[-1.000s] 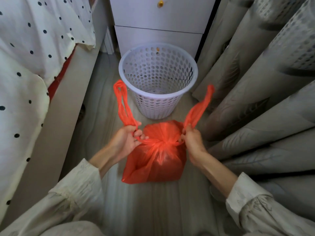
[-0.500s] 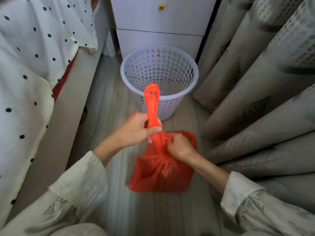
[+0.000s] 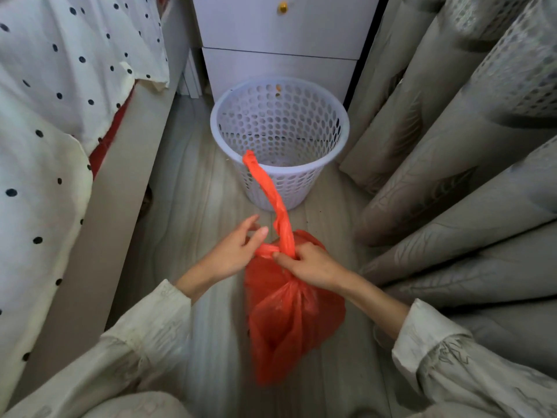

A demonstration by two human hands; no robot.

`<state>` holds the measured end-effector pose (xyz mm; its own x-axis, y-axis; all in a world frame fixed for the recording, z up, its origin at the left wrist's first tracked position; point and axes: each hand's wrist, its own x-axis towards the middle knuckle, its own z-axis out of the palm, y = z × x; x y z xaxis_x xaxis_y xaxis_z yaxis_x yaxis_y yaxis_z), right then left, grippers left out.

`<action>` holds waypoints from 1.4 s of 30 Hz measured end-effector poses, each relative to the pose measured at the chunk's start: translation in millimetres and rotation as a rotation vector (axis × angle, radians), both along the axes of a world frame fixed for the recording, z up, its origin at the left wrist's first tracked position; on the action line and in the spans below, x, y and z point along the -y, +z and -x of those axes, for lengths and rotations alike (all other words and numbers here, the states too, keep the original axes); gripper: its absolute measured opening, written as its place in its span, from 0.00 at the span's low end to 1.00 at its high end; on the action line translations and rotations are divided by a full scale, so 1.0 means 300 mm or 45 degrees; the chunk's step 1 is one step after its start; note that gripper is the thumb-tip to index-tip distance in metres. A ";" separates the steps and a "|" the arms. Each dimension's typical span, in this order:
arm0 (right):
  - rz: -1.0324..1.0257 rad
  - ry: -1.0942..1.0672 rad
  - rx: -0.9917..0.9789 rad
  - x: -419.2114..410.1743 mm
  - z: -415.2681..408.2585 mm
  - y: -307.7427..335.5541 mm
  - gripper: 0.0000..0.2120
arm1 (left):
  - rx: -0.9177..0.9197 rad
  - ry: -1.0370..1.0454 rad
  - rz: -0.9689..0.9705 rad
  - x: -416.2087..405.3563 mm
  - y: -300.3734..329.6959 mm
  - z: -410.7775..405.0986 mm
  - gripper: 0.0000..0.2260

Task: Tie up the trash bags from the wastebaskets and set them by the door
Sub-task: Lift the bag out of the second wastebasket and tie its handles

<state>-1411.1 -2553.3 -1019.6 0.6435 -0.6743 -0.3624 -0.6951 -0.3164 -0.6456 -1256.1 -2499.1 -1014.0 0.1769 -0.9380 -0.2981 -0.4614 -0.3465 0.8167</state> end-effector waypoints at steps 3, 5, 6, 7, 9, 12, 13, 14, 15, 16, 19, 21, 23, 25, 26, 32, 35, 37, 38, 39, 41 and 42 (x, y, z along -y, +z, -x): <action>-0.131 -0.062 0.057 0.001 0.010 -0.005 0.23 | 0.190 -0.212 -0.079 -0.048 -0.036 -0.011 0.14; -0.280 -0.180 0.137 0.006 0.016 -0.015 0.25 | 0.254 -0.192 0.024 -0.052 -0.037 -0.021 0.19; -0.315 -0.227 0.154 0.015 0.018 -0.019 0.26 | 0.272 -0.146 0.107 -0.048 -0.026 -0.021 0.20; -0.322 -0.255 0.143 0.026 0.019 -0.021 0.27 | 0.262 -0.108 0.194 -0.043 -0.010 -0.015 0.20; -0.329 -0.288 0.109 0.046 0.023 -0.019 0.26 | 0.179 -0.091 0.333 -0.035 0.026 0.010 0.22; -0.527 -0.408 0.254 0.066 0.031 -0.009 0.21 | 0.074 -0.155 0.421 -0.031 0.069 0.045 0.25; -0.593 -0.453 0.324 0.070 0.034 -0.005 0.19 | 0.060 -0.199 0.423 -0.031 0.075 0.053 0.24; -0.648 -0.485 0.384 0.073 0.039 -0.005 0.16 | 0.057 -0.253 0.404 -0.034 0.077 0.058 0.24; -0.696 -0.500 0.432 0.074 0.042 -0.006 0.14 | 0.050 -0.318 0.369 -0.038 0.076 0.061 0.23; -0.717 -0.501 0.464 0.072 0.045 -0.009 0.12 | 0.032 -0.386 0.325 -0.043 0.073 0.063 0.23; -0.589 -0.443 0.491 0.063 0.044 -0.019 0.08 | 0.066 -0.601 0.149 -0.053 0.066 0.050 0.23; -0.473 -0.372 0.478 0.066 0.043 -0.022 0.09 | 0.000 -0.708 -0.029 -0.055 0.065 0.035 0.23; -0.502 -0.360 0.453 0.076 0.051 -0.017 0.07 | -0.191 -0.578 -0.142 -0.055 0.059 0.036 0.21; -0.548 -0.343 0.449 0.079 0.067 -0.008 0.10 | -0.254 -0.249 -0.086 -0.053 0.028 0.036 0.21; -0.546 -0.300 0.439 0.077 0.076 -0.002 0.10 | -0.188 -0.119 -0.006 -0.049 0.005 0.032 0.18; -0.729 -0.041 0.407 0.067 0.108 0.051 0.11 | -0.198 -0.190 0.031 -0.036 -0.086 0.061 0.11; -0.738 0.004 0.380 0.064 0.118 0.061 0.10 | -0.254 -0.208 0.032 -0.024 -0.103 0.088 0.15; -0.711 0.034 0.344 0.064 0.121 0.061 0.10 | -0.232 -0.238 0.050 -0.016 -0.109 0.089 0.13; -0.704 0.036 0.329 0.066 0.120 0.058 0.10 | -0.196 -0.270 0.069 -0.016 -0.110 0.087 0.11; -0.701 0.040 0.320 0.064 0.116 0.058 0.10 | -0.151 -0.310 0.099 -0.017 -0.111 0.086 0.09; -0.677 0.060 0.318 0.058 0.110 0.051 0.10 | -0.047 -0.369 0.187 -0.021 -0.113 0.080 0.05; -0.639 0.067 0.323 0.057 0.109 0.045 0.10 | 0.002 -0.385 0.225 -0.020 -0.115 0.078 0.04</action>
<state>-1443.9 -2570.4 -1006.1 0.7804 -0.4238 -0.4597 -0.4899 0.0422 -0.8707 -1279.4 -2493.0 -1048.4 -0.1169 -0.9851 -0.1260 -0.5228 -0.0469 0.8512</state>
